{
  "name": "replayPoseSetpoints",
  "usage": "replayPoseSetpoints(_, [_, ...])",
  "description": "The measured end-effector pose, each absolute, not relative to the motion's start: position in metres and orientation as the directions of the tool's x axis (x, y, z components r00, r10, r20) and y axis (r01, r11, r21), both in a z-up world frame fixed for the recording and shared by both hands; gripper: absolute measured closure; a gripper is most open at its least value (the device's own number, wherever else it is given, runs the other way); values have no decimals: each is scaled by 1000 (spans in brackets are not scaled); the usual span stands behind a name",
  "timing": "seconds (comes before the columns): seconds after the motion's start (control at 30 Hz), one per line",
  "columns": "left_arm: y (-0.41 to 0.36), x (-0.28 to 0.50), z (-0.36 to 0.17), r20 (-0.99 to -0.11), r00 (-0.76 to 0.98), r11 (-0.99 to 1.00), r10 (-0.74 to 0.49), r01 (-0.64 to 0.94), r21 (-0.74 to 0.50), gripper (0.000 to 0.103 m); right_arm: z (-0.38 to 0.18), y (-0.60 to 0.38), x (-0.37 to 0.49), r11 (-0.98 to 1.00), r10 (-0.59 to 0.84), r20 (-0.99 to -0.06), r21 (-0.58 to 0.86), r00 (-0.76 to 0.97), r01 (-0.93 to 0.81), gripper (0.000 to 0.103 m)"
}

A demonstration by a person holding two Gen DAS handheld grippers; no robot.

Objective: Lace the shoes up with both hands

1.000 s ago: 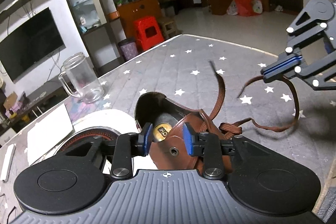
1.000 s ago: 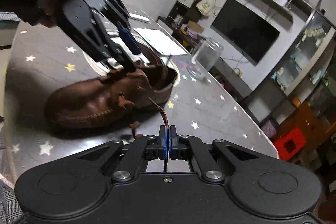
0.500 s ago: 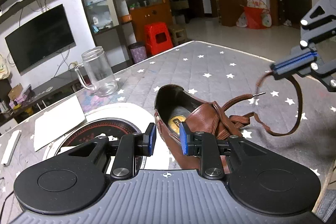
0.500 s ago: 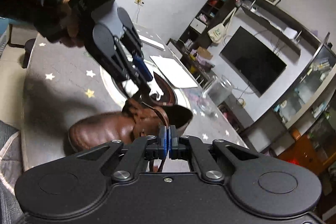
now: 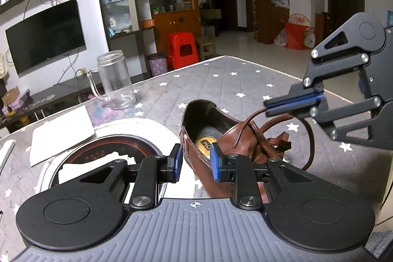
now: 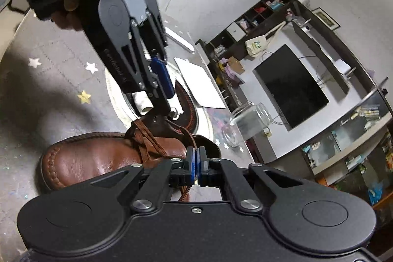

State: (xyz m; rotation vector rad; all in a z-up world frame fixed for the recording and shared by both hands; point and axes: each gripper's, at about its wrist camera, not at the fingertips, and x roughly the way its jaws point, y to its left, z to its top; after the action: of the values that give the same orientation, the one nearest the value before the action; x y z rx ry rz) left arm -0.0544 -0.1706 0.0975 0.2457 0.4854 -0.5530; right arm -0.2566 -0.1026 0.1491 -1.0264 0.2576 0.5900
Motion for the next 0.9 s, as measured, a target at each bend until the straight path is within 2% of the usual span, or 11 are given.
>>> replayPoseSetpoints(0.77, [-176,-54,96,-502,739,821,-449,563,94,76,118,-72,-252,265,327,-506,-761,798,-592,101])
replayPoseSetpoints(0.9, [-176,-54,95,-503,739,821,-448,563,97,76,119,-73,-253,258,305,-485,-786,819,-562,101])
